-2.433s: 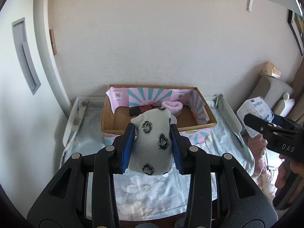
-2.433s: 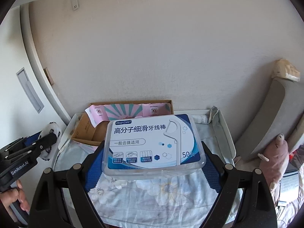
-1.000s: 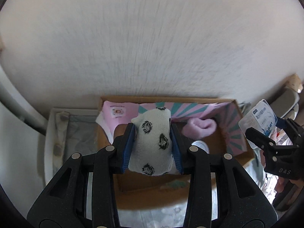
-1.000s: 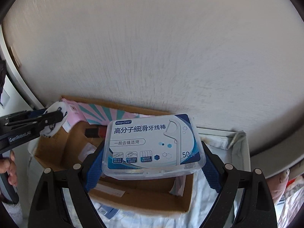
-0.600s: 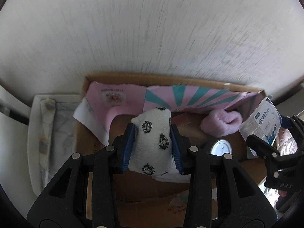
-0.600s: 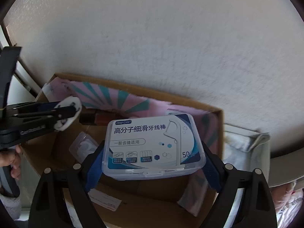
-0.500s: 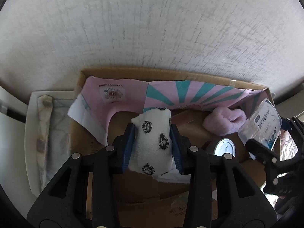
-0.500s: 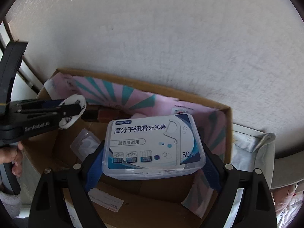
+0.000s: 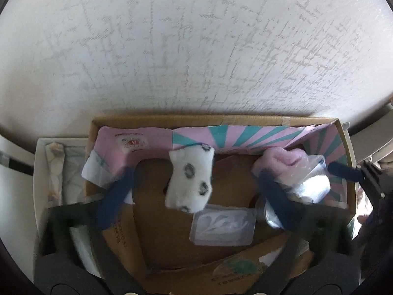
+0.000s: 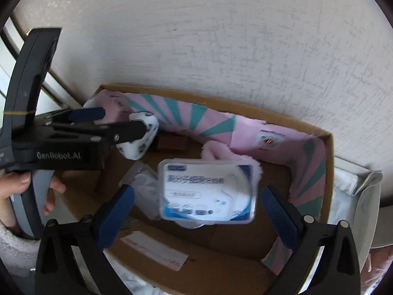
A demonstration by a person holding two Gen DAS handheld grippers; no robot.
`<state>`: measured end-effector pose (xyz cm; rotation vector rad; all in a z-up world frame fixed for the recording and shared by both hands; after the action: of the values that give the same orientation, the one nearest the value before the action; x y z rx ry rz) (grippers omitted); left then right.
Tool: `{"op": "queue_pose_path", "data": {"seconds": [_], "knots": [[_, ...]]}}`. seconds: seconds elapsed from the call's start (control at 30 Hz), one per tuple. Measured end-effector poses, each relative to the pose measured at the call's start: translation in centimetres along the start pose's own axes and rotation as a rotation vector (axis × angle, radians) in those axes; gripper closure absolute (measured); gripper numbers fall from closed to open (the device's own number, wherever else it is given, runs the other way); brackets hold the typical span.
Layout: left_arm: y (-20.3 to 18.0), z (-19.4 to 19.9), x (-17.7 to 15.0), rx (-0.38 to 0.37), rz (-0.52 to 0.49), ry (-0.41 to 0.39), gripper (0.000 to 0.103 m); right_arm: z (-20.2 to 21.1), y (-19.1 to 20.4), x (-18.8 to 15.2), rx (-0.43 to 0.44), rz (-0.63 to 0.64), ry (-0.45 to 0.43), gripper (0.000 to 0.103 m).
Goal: Organize objects
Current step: 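Open both tools to release plush and floss package into the box, then move both tools back toward the blue box and hair tie on the bed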
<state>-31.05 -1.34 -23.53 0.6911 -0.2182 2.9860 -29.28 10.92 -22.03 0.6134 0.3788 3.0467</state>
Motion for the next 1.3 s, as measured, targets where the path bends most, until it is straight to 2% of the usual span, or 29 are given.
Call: {"op": "queue_pose_path", "data": {"seconds": [0.13, 0.5, 0.7, 0.9, 1.0, 1.17, 1.3], "knots": [[-0.6, 0.1, 0.1, -0.01, -0.002, 0.004, 0.0, 0.1, -0.1, -0.8, -0.019, 0.004, -0.01, 0.0], [-1.7, 1.9, 0.5, -0.018, -0.014, -0.026, 0.0, 3.9, 1.3, 1.4, -0.061, 0.004, -0.12, 0.0], [-2.6, 5.9, 0.2, -0.047, -0.009, -0.116, 0.0, 9.1, 1.1, 2.4, -0.09, -0.022, -0.293, 0.0], [-2.5, 12.0, -0.4, -0.004, -0.037, -0.229, 0.0, 13.2, 1.1, 1.5, -0.12, -0.059, -0.402, 0.0], [-2.5, 15.7, -1.3, -0.002, -0.036, -0.312, 0.0, 15.1, 1.3, 0.4, -0.136, -0.076, -0.463, 0.0], [-2.7, 18.4, -4.1, 0.053, -0.025, -0.366, 0.0, 16.5, 1.8, -1.8, -0.149, -0.106, -0.488, 0.0], [-2.6, 19.2, -6.3, 0.039, -0.003, -0.377, 0.0, 17.3, 2.2, -3.5, -0.164, -0.123, -0.493, 0.0]]}}
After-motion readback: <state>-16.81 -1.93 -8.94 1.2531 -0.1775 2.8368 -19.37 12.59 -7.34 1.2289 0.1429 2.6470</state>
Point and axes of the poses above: each gripper's, at about its wrist camera, not at the fingertips, and z roughly against the way its jaws point, y to its left, x to its top, the point moved 8 cm from there along -z, roughly the way its jaws point, and after that the axes turned 10 degrees about -z, right-handed, at the moved point
